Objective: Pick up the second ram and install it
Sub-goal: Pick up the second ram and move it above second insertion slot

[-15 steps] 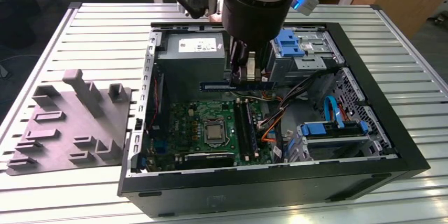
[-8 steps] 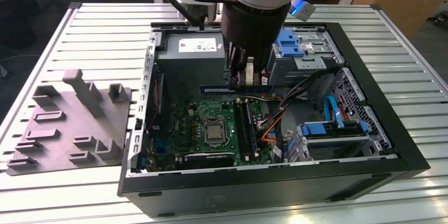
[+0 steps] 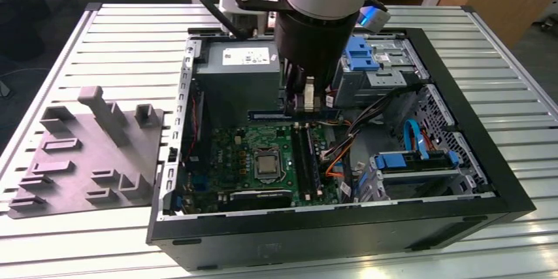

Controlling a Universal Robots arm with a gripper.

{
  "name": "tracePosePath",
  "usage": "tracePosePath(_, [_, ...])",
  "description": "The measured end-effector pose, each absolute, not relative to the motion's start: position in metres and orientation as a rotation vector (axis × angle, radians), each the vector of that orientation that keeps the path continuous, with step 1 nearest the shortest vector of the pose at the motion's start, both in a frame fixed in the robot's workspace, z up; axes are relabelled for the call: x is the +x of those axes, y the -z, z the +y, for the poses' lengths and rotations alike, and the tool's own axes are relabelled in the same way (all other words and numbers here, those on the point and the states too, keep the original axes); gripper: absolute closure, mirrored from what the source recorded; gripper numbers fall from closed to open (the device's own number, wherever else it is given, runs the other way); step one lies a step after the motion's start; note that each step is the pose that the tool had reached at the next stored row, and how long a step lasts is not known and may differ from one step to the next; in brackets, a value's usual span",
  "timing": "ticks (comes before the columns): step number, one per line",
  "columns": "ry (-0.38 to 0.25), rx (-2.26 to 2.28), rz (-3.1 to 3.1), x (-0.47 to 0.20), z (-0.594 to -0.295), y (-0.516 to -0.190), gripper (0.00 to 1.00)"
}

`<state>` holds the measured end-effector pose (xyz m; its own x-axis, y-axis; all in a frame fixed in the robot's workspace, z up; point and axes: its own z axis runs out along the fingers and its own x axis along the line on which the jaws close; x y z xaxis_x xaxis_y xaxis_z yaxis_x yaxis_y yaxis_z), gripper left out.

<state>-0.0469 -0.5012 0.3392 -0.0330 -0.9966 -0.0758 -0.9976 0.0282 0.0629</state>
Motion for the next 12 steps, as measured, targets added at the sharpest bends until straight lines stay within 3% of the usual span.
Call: tracePosePath(12, [-0.153,-2.177,2.245,-0.0473,-0.5029,-0.3336,0.89])
